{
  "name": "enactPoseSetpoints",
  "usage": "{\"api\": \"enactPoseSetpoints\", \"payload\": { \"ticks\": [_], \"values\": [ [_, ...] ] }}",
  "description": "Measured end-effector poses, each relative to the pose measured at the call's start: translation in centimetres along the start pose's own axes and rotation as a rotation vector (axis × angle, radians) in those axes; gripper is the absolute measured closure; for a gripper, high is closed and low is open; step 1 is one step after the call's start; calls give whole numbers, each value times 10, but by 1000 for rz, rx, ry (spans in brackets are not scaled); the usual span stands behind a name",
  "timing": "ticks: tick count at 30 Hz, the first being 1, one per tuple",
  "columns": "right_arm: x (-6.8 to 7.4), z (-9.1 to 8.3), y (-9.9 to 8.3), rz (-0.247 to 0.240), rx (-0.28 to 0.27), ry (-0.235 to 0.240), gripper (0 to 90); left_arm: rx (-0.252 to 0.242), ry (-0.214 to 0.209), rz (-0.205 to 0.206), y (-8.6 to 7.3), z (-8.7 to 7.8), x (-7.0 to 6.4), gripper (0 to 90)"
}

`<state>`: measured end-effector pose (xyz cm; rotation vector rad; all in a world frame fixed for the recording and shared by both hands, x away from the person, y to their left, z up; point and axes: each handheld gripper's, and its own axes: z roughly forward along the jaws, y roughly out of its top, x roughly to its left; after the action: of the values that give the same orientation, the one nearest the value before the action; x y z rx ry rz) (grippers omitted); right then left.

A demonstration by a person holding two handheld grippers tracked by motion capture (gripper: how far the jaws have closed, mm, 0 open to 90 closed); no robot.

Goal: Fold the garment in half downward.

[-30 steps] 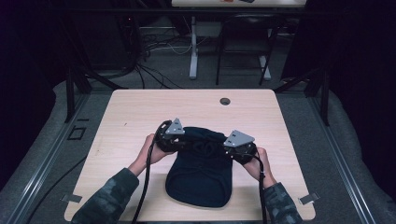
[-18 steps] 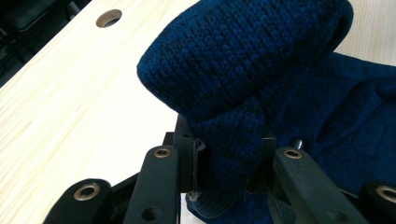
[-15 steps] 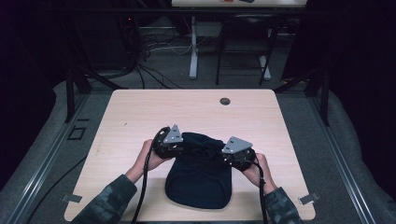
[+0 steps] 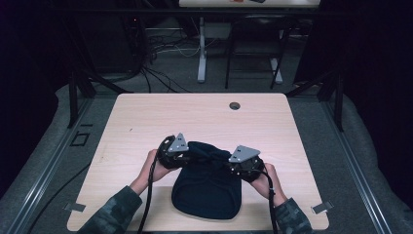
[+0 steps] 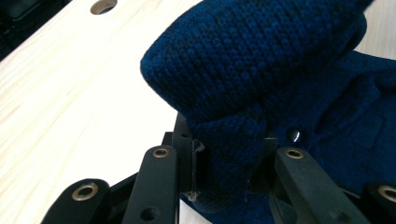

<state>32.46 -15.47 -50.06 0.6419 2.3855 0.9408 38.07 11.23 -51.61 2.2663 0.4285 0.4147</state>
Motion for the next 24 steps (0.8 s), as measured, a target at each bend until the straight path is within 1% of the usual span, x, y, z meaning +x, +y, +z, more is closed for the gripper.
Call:
{"api": "enactPoseSetpoints", "payload": {
  "ticks": [7, 11, 14, 17, 19, 20, 21, 24],
  "values": [
    [4, -1, -2, 20, 10, 15, 688, -4, 0, 4, -3, -1, -4, 700],
    [5, -1, -4, 37, 19, 35, 684, -9, -12, 2, -7, -1, -7, 697],
    [7, 0, -5, 46, 23, 37, 684, -15, -17, -6, -10, 0, -10, 699],
    [8, 1, -7, 44, 30, 47, 685, -9, -21, -5, -13, 0, -14, 700],
    [10, 2, -9, 39, 38, 37, 688, -11, -21, -10, -16, 1, -16, 702],
    [10, 3, -10, 40, 40, 37, 689, -4, -23, -8, -17, 2, -18, 703],
    [9, 5, -11, 35, 45, 35, 690, -3, -20, -12, -18, 4, -19, 704],
    [5, 10, -13, 42, 56, 26, 691, 2, -24, -22, -21, 7, -21, 703]
  ]
}}
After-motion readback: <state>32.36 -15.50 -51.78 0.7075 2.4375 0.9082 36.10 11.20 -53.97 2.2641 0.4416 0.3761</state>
